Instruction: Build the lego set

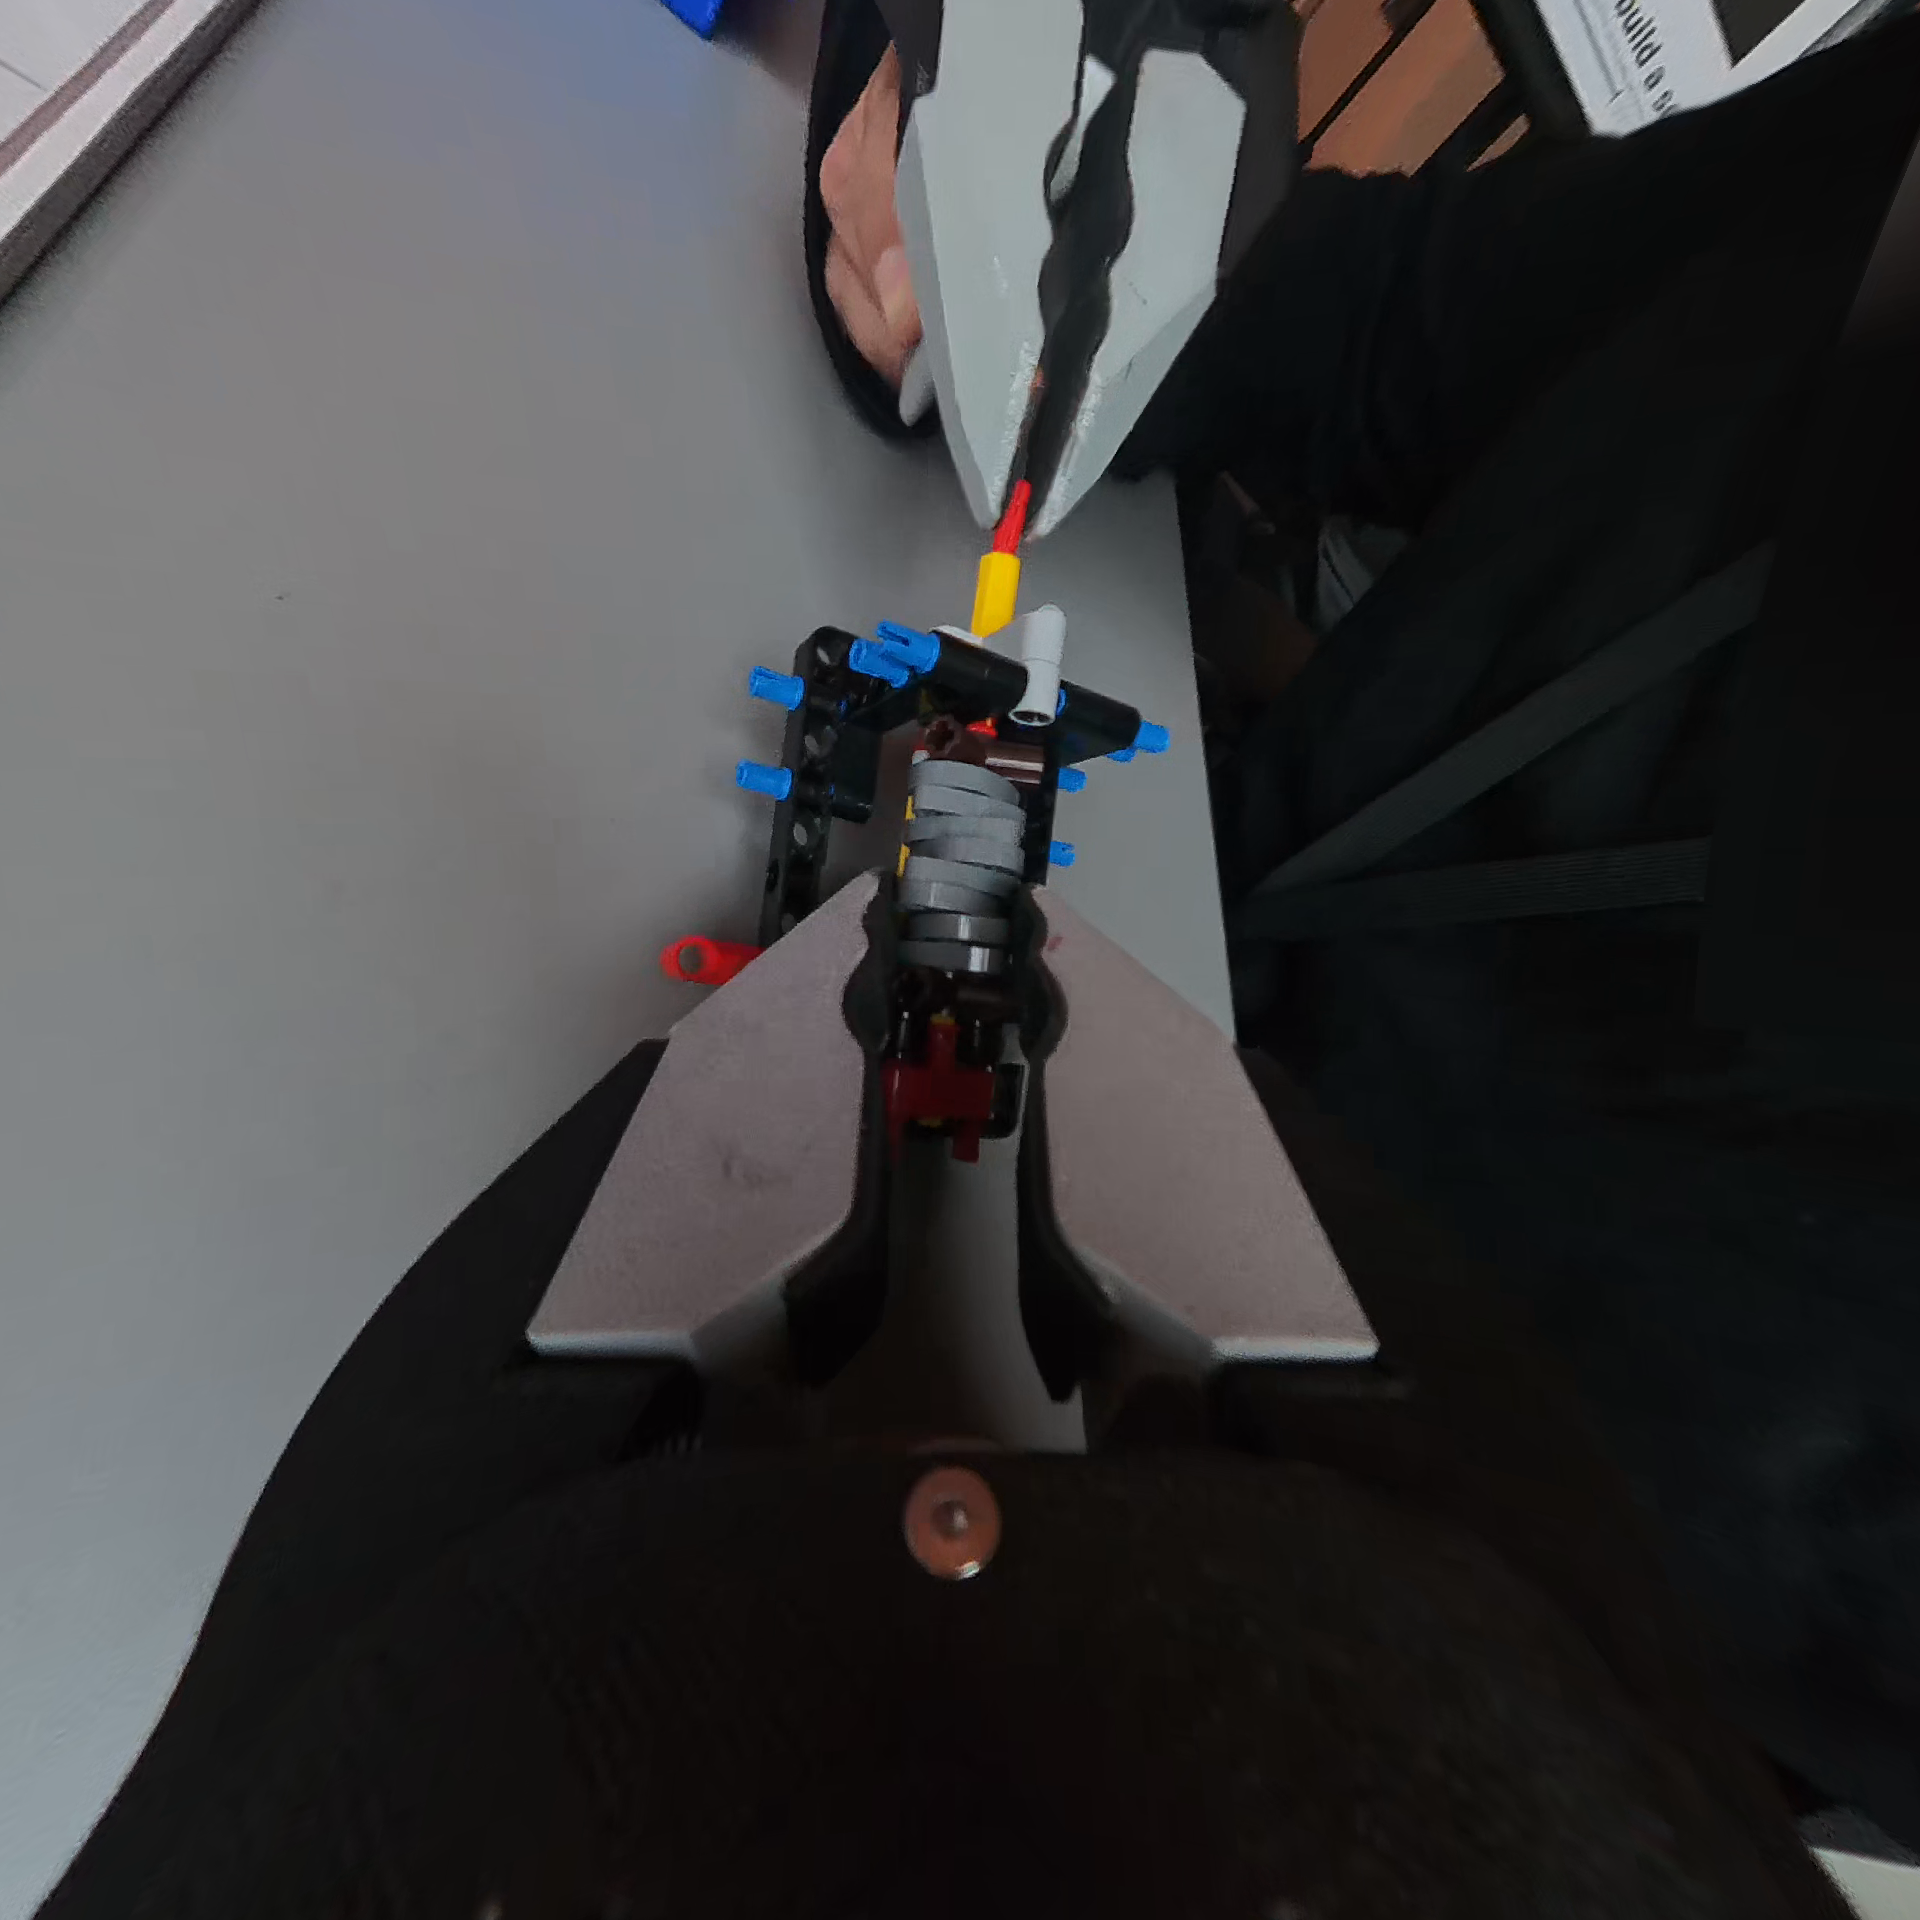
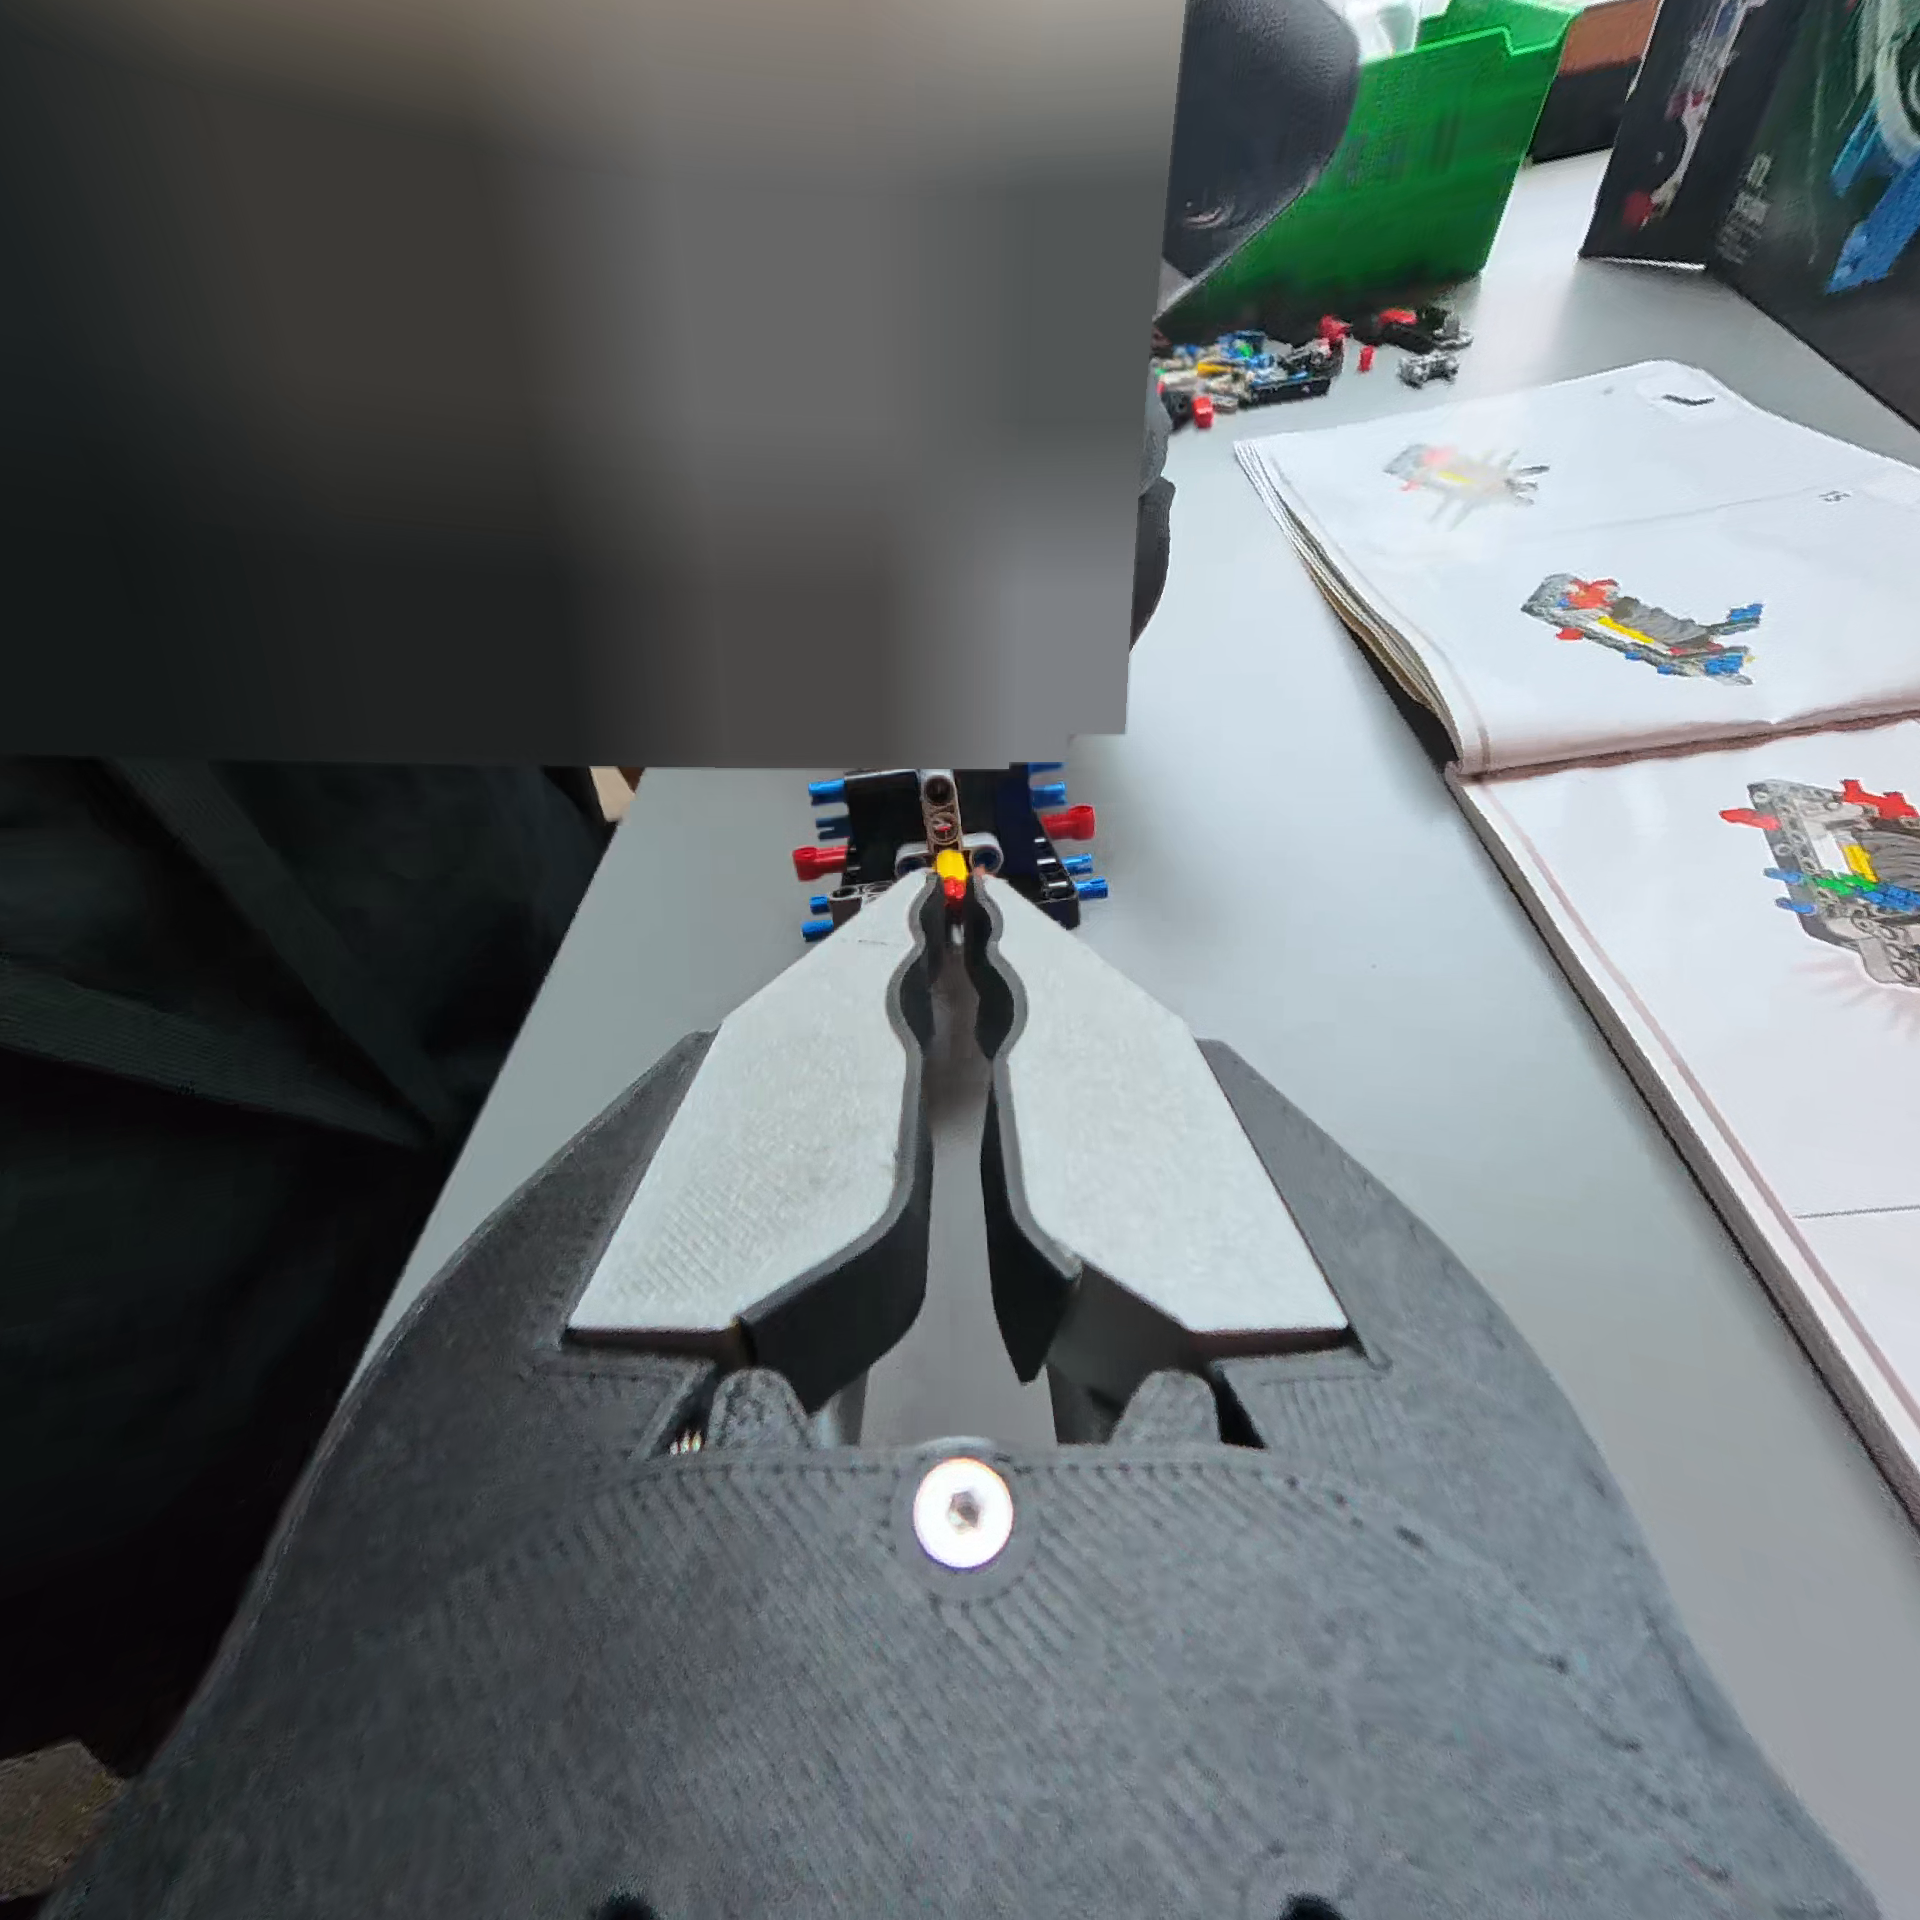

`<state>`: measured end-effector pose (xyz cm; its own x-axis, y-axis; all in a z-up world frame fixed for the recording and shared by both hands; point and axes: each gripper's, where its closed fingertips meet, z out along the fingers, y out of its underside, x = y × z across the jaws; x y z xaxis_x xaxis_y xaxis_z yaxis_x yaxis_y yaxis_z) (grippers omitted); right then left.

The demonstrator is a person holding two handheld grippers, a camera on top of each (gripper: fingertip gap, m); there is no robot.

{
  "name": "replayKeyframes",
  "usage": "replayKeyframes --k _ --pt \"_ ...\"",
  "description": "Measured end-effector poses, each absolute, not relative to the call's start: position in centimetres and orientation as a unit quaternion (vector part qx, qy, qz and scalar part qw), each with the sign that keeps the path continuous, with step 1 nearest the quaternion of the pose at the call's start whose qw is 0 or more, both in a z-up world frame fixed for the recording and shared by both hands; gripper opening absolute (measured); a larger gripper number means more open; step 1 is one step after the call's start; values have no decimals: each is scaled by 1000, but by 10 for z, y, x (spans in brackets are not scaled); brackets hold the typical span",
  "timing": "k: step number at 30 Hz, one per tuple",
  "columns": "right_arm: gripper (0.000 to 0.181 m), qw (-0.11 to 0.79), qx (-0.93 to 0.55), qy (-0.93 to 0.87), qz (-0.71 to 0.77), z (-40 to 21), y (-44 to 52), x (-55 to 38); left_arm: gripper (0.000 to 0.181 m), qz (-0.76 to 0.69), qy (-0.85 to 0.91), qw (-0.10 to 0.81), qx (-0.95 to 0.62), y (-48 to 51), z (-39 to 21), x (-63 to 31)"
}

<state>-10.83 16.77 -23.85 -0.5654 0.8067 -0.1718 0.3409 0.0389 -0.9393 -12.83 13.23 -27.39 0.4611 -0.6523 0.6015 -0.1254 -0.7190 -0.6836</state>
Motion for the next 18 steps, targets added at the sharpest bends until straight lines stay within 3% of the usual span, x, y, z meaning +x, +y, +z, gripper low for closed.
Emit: replayKeyframes --k 6,14,18 --pt "0 101 -438 -629 634 -231 162 -105 19 -467 244 309 -792 127 -266 -127" --pt "0 215 -437 -625 611 -201 171 -121 19 -486 192 413 -746 135 -235 -139" --pt "0 177 -425 -616 640 -196 154 -116 19 -500 199 415 -734 124 -230 -132"
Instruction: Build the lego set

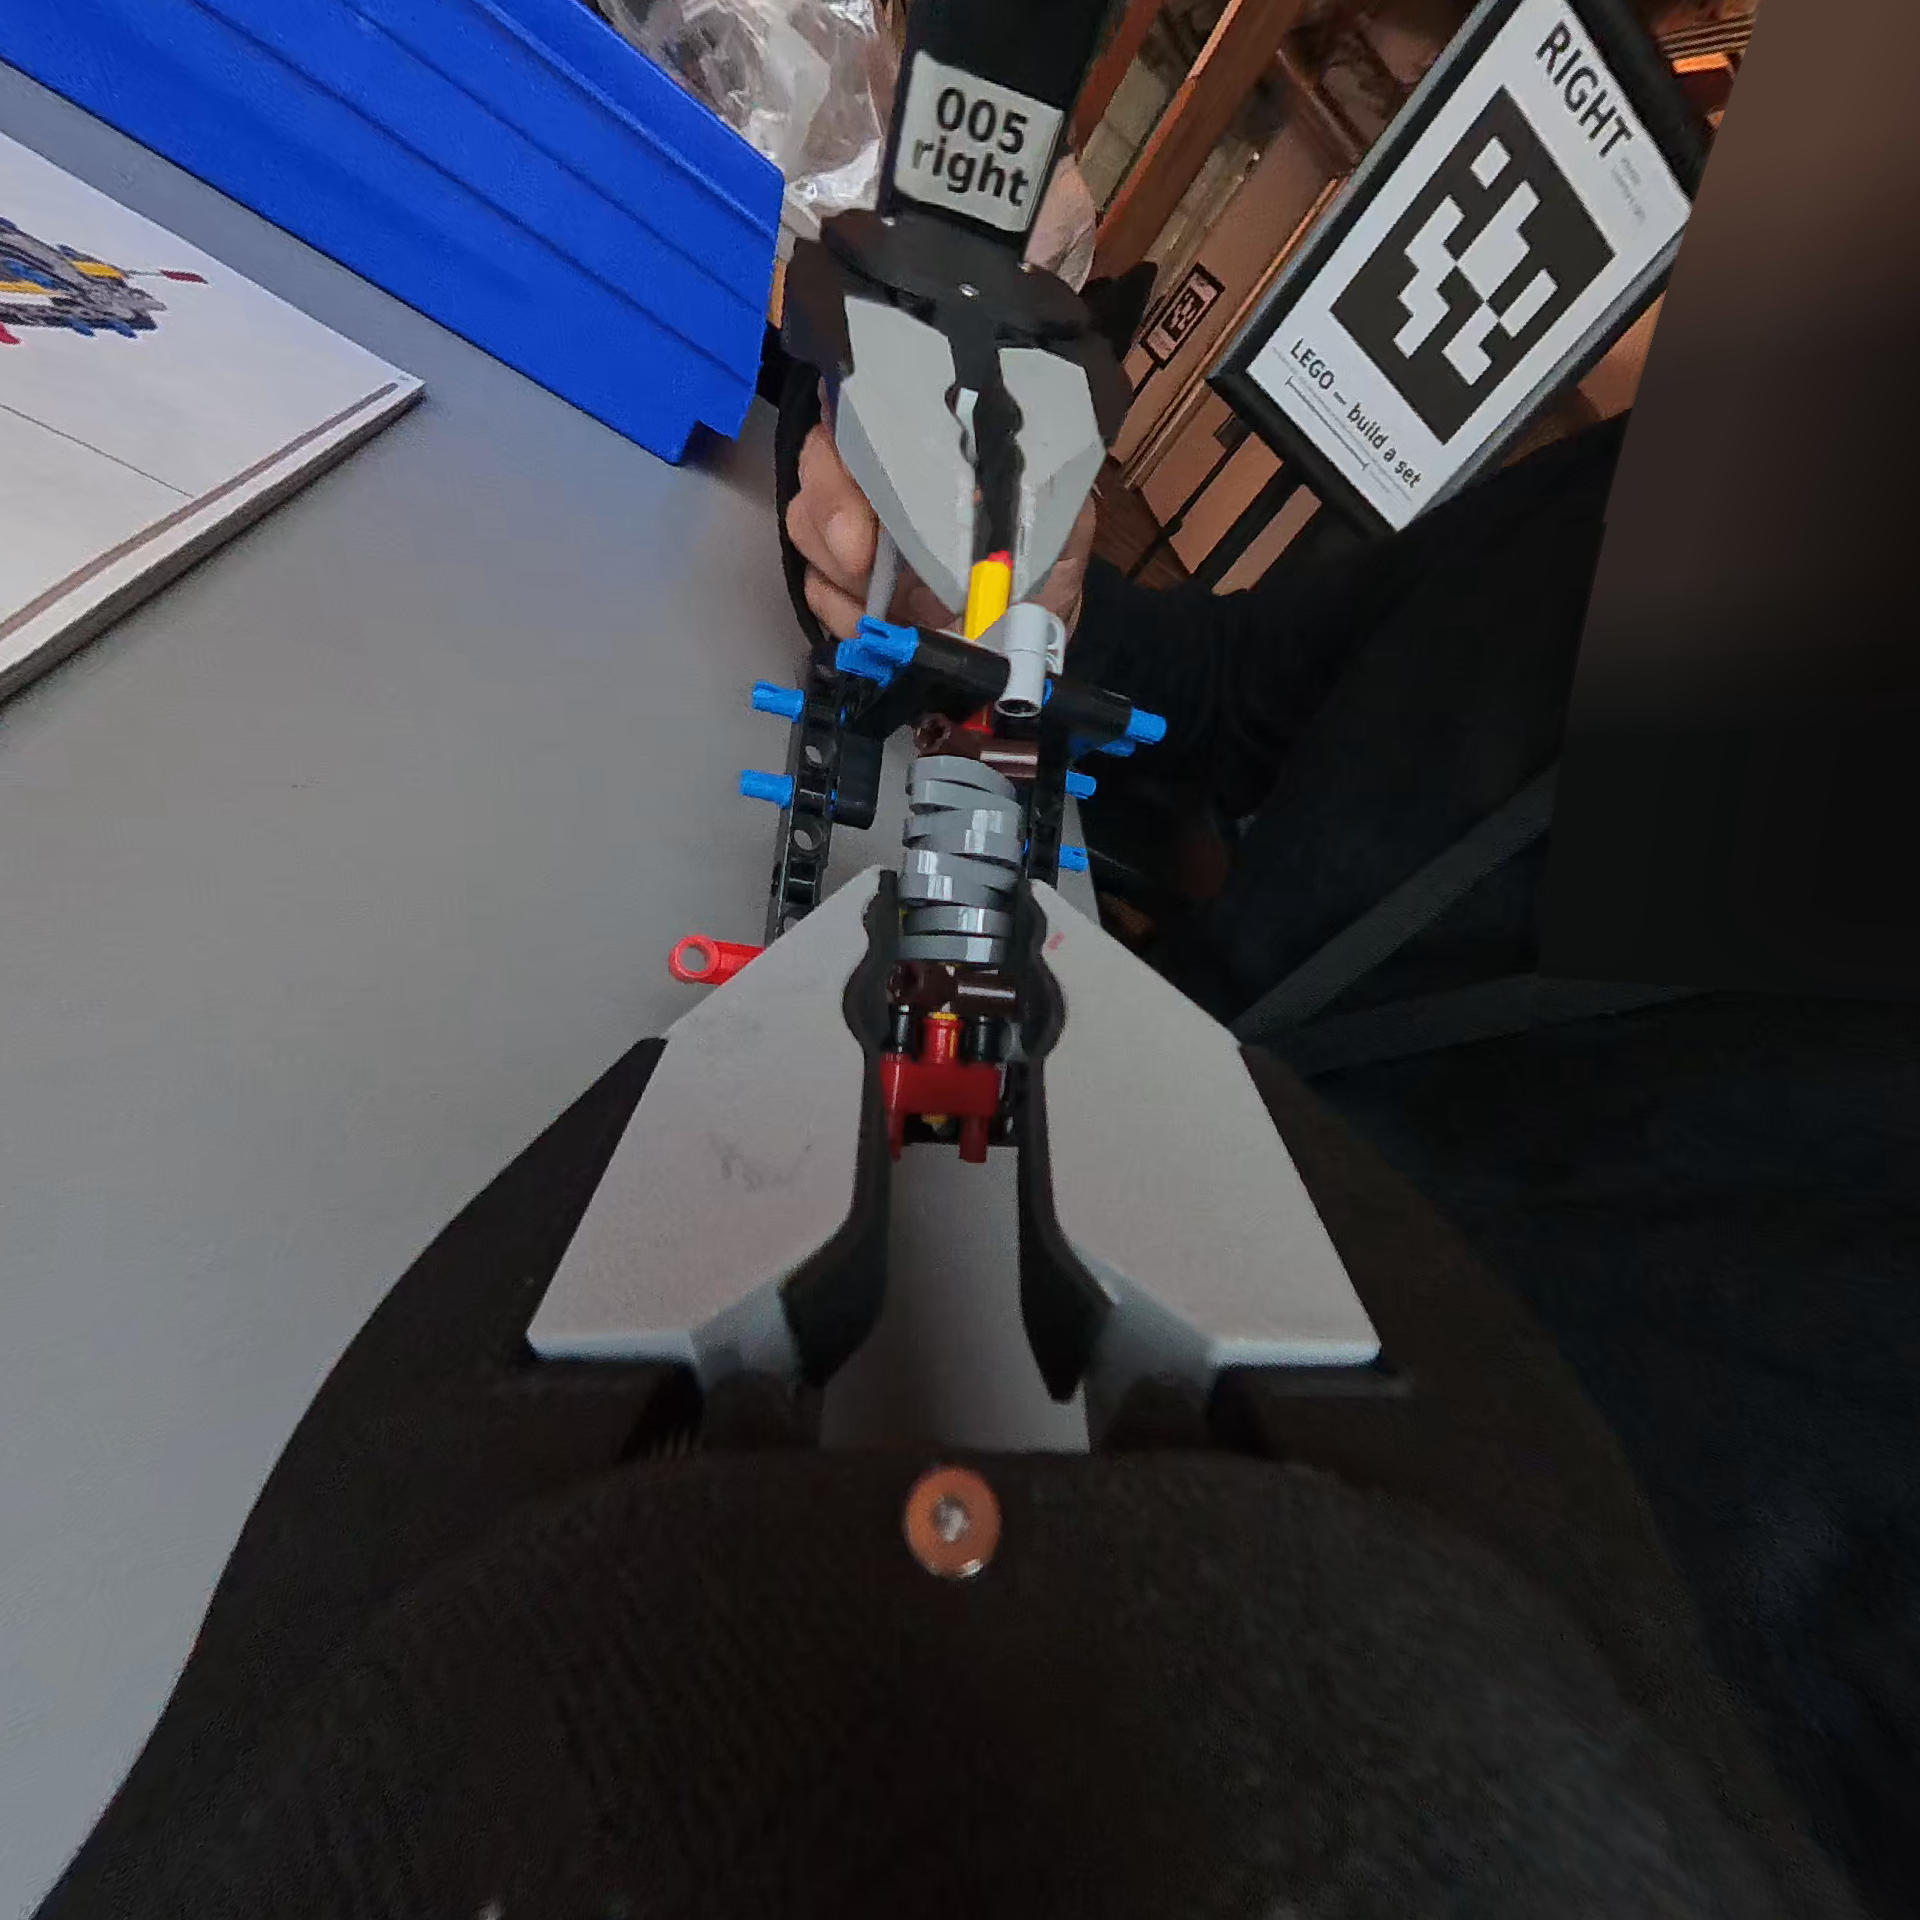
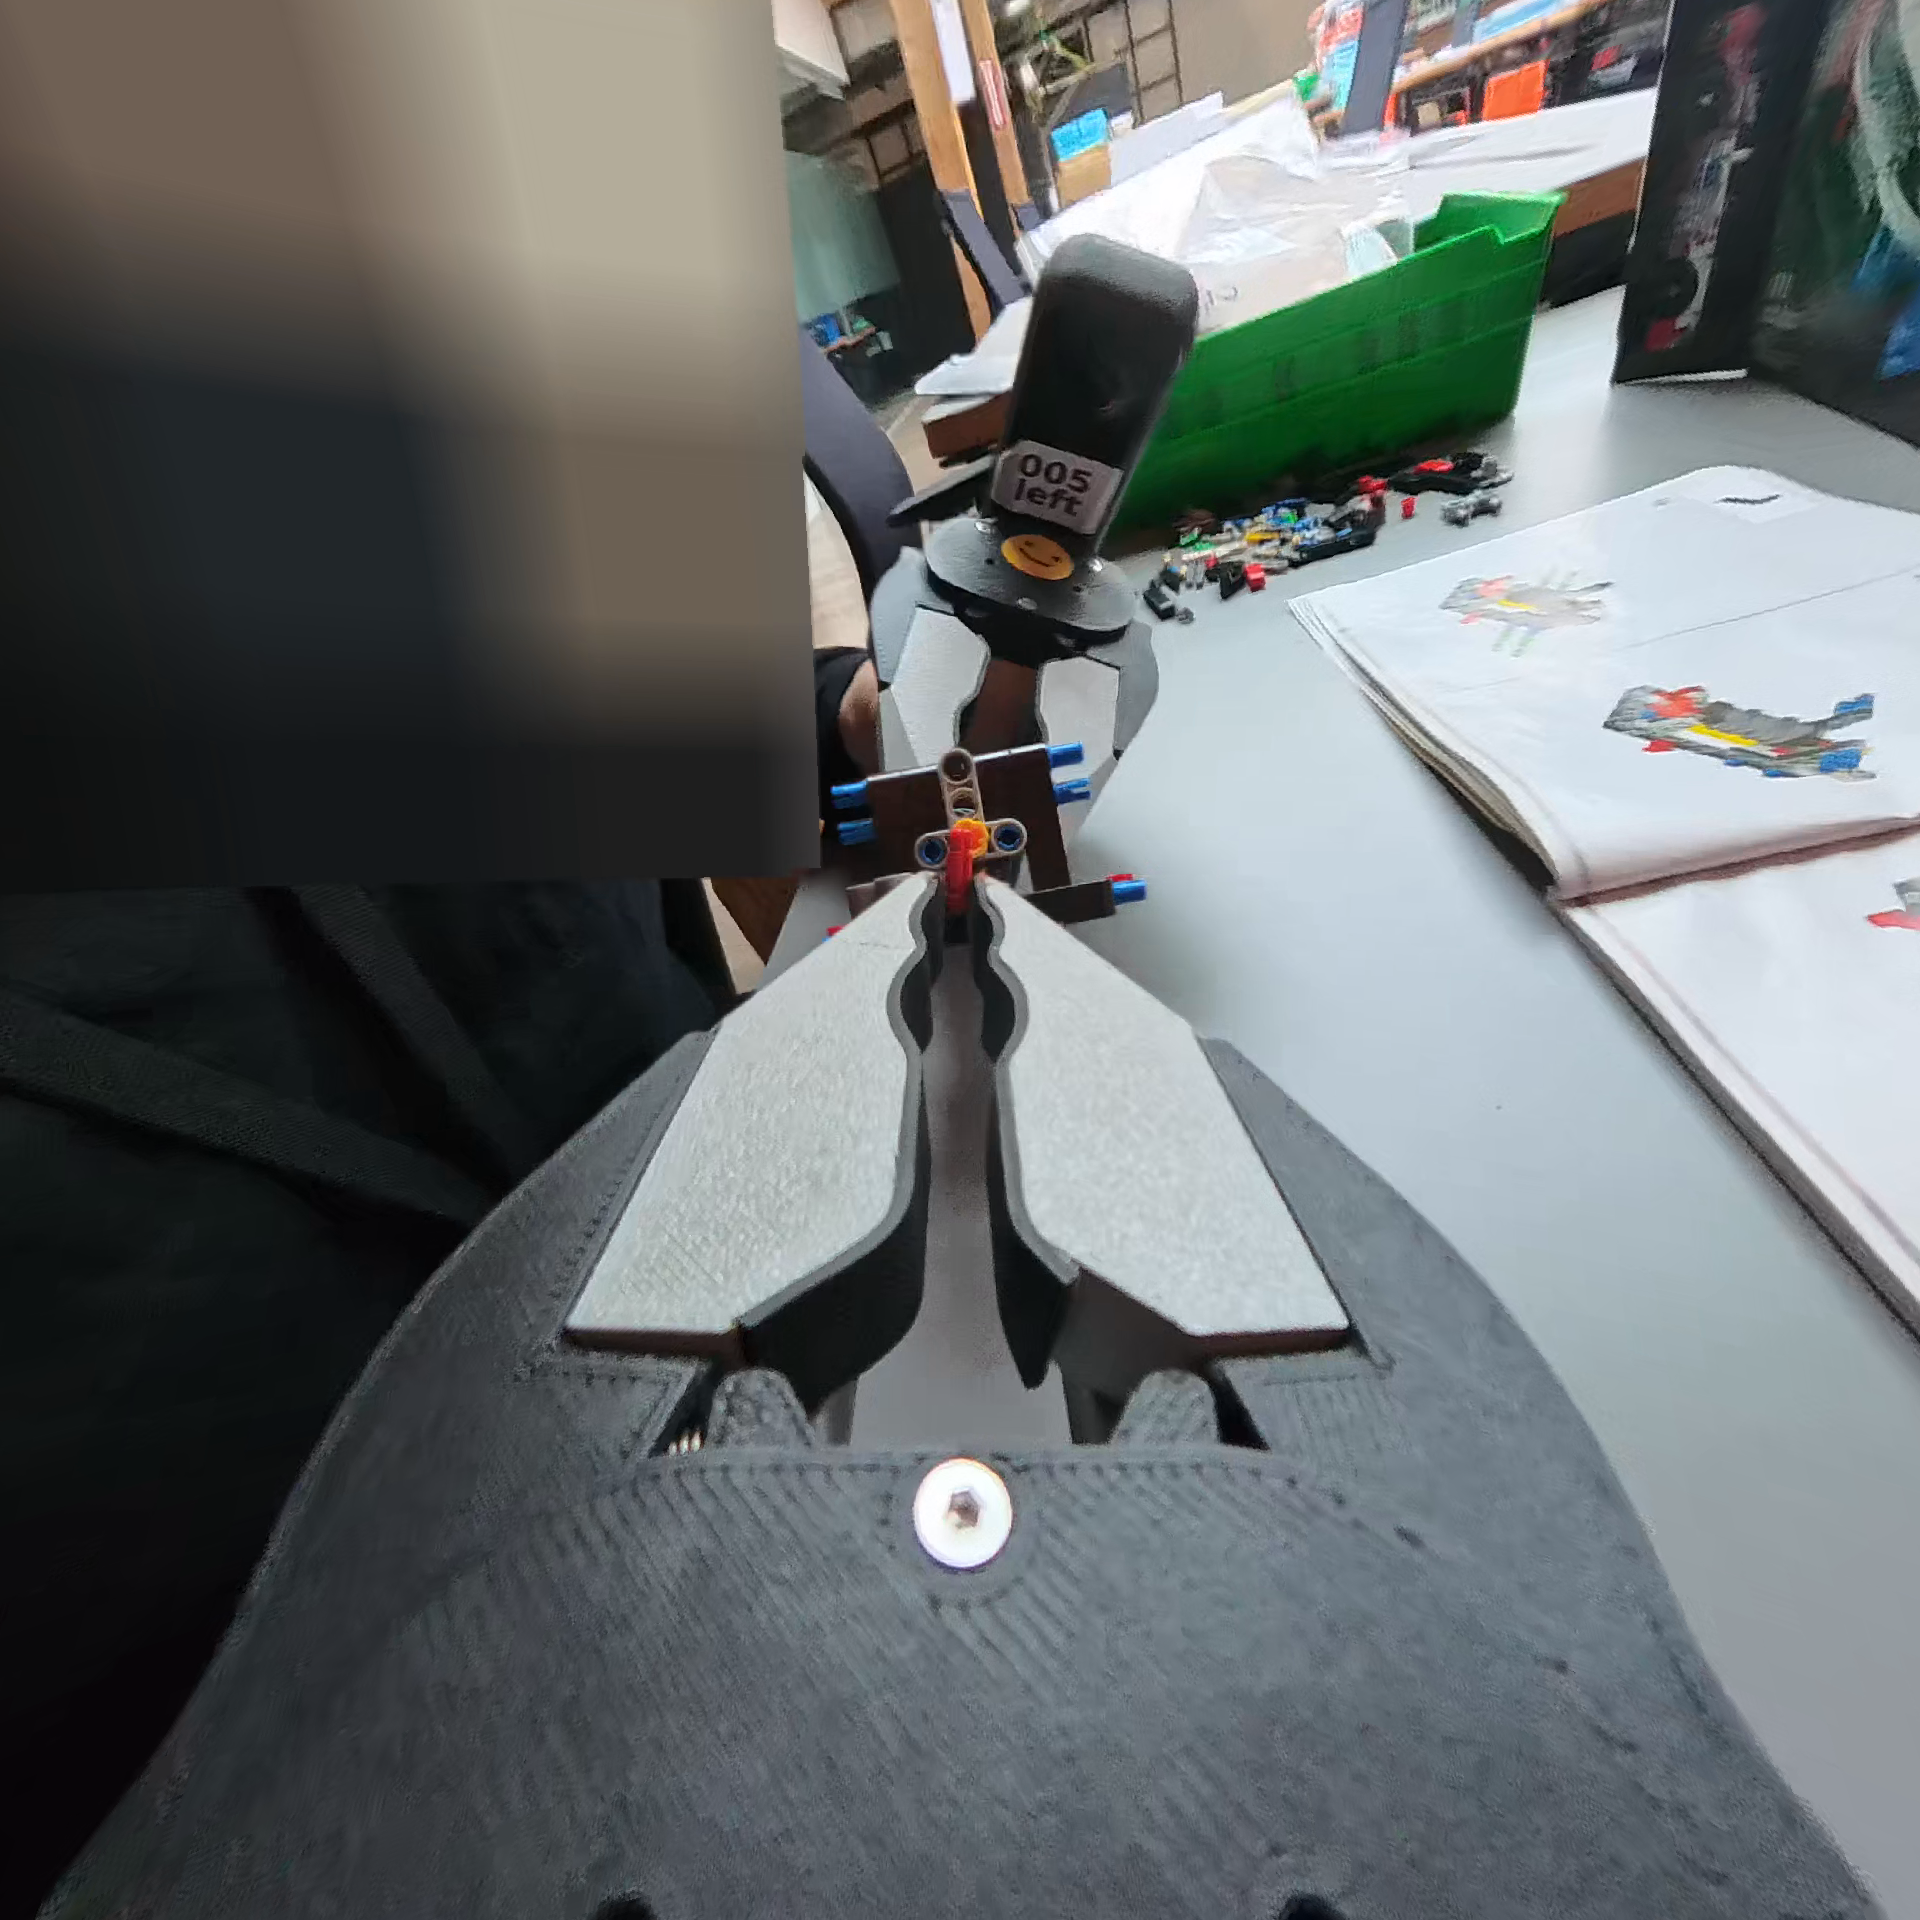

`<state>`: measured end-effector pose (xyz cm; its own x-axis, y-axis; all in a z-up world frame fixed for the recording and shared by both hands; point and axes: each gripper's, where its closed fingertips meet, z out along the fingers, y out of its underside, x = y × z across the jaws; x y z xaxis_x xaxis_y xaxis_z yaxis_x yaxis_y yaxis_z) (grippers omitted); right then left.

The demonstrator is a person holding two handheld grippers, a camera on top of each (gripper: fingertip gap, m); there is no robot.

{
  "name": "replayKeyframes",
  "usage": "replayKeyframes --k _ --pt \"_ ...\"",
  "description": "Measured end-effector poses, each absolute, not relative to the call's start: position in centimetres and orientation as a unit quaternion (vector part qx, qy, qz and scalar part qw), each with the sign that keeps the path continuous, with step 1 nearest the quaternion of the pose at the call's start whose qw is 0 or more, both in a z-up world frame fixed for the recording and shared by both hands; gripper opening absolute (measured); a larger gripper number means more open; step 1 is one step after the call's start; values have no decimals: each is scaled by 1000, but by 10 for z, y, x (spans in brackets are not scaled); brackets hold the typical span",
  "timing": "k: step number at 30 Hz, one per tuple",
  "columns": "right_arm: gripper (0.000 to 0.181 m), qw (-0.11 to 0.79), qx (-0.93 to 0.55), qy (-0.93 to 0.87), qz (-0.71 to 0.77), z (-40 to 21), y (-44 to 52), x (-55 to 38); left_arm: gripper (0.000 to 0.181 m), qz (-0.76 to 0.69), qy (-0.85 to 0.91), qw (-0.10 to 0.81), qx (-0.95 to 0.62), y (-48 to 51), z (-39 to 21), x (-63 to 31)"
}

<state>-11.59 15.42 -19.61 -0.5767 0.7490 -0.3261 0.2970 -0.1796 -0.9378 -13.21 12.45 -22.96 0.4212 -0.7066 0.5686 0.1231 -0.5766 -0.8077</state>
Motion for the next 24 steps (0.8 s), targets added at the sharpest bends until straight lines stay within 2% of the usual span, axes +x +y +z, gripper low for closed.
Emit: replayKeyframes --k 4,7,11,13,16,19,20,24 --pt "1 206 -430 -656 585 -201 147 -117 19 -484 214 403 -747 117 -236 -132" --pt "0 211 -443 -673 554 -199 154 -112 19 -447 236 354 -787 110 -257 -139" --pt "0 190 -494 -689 495 -222 162 -105 19 -311 306 309 -845 120 -287 -160" --pt "0 183 -522 -694 461 -238 164 -104 19 -303 330 276 -851 120 -294 -163" --pt "1 188 -546 -700 421 -251 165 -99 21 -321 345 279 -837 117 -293 -164" --pt "1 179 -560 -691 420 -254 155 -91 41 -311 337 295 -838 117 -285 -169" --pt "1 174 -562 -685 431 -252 148 -89 43 -311 334 300 -838 115 -278 -170" --pt "0 193 -555 -689 424 -240 123 -85 34 -276 343 354 -825 101 -242 -161"
